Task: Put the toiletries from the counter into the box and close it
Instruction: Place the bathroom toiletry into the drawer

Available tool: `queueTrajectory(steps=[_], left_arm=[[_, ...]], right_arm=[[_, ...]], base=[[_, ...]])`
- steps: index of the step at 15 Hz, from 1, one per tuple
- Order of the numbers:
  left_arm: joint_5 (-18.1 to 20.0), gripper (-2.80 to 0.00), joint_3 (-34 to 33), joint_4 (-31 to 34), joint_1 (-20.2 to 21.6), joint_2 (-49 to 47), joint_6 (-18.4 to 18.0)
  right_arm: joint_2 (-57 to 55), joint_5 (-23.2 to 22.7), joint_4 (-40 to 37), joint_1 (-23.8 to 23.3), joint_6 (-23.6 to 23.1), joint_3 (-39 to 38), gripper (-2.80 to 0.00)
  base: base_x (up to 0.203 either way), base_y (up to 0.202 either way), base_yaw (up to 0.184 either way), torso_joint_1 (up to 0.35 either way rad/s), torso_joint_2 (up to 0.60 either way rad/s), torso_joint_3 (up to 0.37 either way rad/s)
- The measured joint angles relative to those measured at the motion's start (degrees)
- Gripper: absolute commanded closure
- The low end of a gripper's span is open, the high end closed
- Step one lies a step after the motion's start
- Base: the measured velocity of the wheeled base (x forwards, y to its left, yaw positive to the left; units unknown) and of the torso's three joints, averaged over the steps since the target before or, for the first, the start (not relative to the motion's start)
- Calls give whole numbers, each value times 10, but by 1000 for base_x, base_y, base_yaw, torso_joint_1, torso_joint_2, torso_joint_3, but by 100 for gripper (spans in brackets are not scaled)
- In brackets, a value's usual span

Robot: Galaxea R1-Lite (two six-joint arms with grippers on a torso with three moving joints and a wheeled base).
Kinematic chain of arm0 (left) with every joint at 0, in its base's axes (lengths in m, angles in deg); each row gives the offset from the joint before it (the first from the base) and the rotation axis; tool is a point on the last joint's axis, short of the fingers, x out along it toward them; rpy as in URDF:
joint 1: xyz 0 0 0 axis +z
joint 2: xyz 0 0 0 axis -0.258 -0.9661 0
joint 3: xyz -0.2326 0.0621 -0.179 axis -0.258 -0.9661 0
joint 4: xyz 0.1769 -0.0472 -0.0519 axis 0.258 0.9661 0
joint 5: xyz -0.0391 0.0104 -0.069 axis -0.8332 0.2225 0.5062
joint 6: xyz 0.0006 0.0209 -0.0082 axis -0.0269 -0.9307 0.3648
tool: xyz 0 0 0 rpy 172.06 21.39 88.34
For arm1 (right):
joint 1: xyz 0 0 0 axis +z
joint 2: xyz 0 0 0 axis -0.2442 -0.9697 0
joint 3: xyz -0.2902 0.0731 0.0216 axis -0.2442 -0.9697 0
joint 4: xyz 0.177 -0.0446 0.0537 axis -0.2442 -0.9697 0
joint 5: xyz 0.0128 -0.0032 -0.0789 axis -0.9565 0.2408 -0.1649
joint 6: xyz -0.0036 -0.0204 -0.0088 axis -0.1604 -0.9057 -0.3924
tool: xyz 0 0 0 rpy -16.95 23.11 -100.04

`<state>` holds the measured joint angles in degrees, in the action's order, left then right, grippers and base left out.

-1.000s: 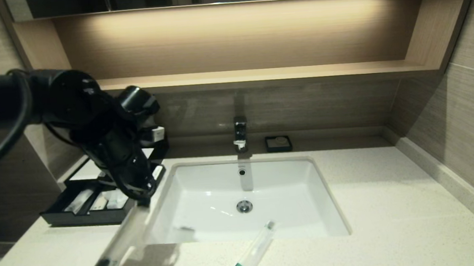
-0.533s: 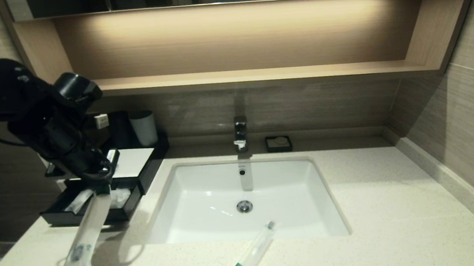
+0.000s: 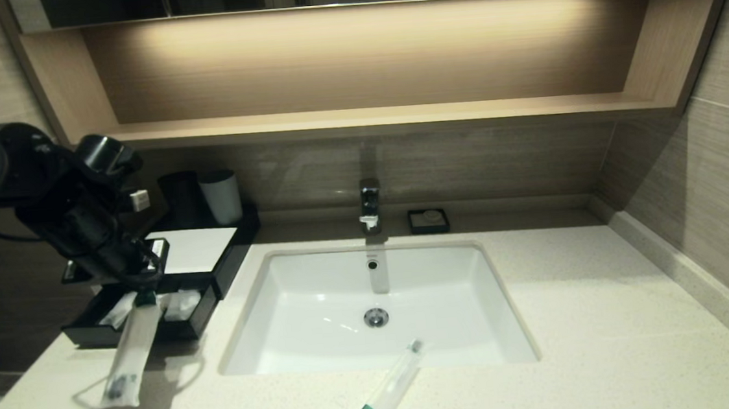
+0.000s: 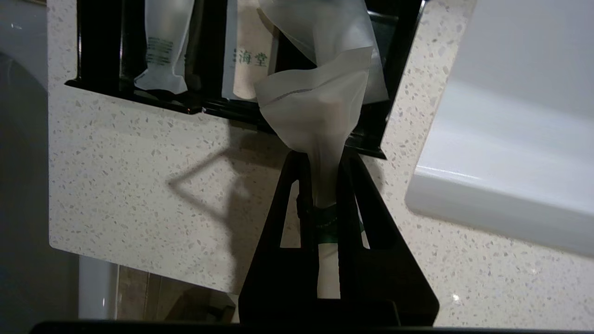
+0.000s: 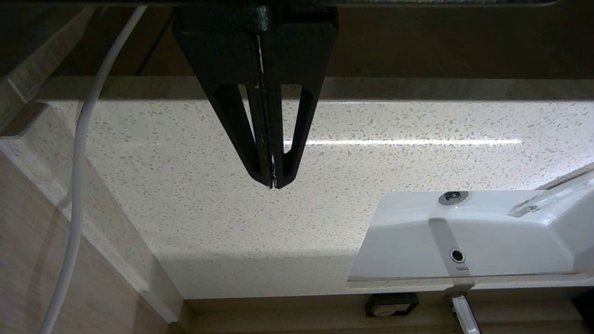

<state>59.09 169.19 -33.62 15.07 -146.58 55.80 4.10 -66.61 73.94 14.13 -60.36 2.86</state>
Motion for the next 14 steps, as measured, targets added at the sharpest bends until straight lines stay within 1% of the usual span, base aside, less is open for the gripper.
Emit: queueTrajectory(steps=[4, 6, 9, 14], left_arm=[[0, 0, 3, -45, 41, -31, -11], [0, 0, 4, -60, 55, -44, -29], [1, 0, 6, -61, 68, -56, -38], [4, 0, 13, -60, 74, -81, -37]], right_arm=[[0, 0, 0, 0, 0, 0, 0], [0, 0, 0, 0, 0, 0, 0], [0, 0, 0, 0, 0, 0, 0], [0, 0, 0, 0, 0, 0, 0]], base=[[0, 0, 0, 0, 0, 0], [0, 0, 0, 0, 0, 0], [0, 0, 0, 0, 0, 0], [0, 0, 0, 0, 0, 0]])
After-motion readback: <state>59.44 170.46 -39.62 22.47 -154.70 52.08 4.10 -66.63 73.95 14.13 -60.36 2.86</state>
